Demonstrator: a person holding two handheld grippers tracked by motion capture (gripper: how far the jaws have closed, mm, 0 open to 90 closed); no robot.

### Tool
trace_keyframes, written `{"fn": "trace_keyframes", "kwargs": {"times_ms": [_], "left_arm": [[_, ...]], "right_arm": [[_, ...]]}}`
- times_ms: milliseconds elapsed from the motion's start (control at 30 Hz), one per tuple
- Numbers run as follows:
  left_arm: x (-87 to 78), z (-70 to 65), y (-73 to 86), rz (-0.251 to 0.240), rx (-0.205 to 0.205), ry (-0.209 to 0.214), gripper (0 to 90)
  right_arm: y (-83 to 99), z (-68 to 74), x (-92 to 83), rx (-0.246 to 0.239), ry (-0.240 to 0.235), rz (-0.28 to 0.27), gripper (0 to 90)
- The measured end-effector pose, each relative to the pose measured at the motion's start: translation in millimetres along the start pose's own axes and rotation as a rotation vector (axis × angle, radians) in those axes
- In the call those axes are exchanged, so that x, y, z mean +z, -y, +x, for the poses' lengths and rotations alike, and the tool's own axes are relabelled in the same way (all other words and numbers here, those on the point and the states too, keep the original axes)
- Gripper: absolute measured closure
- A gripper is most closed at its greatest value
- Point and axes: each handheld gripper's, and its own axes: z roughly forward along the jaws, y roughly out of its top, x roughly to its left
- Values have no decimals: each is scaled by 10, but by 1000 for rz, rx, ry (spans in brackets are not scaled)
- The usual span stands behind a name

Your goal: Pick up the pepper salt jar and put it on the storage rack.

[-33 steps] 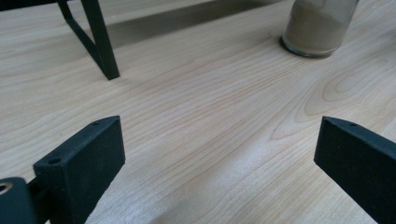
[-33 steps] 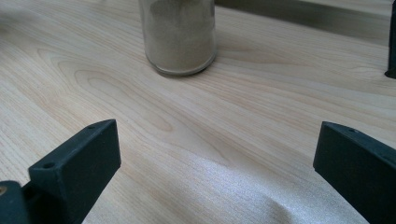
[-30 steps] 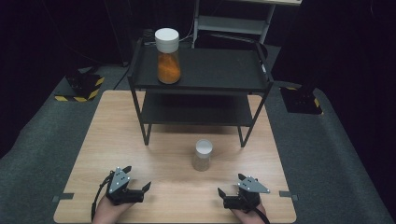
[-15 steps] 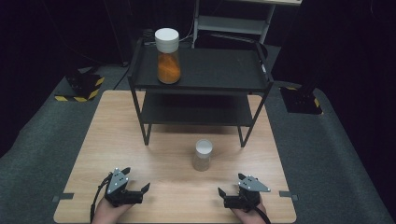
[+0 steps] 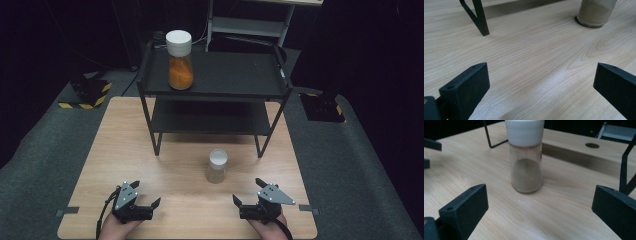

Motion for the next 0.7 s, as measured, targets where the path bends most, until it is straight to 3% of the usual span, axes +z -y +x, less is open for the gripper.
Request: {"fn": "trace_keyframes", "kwargs": {"times_ms": [333,467,700], "left_arm": [[-7,6,3,1,-4,4,5],[-20,3,10,1,-3,5,5],[-28,-13,11,4,8,16,6]], "right_arm": [[-189,51,86,-10,-10,-14,0],[-280,68,159,-28,-24,-14,0],[-389,67,317,-18,-42,-16,2]]}}
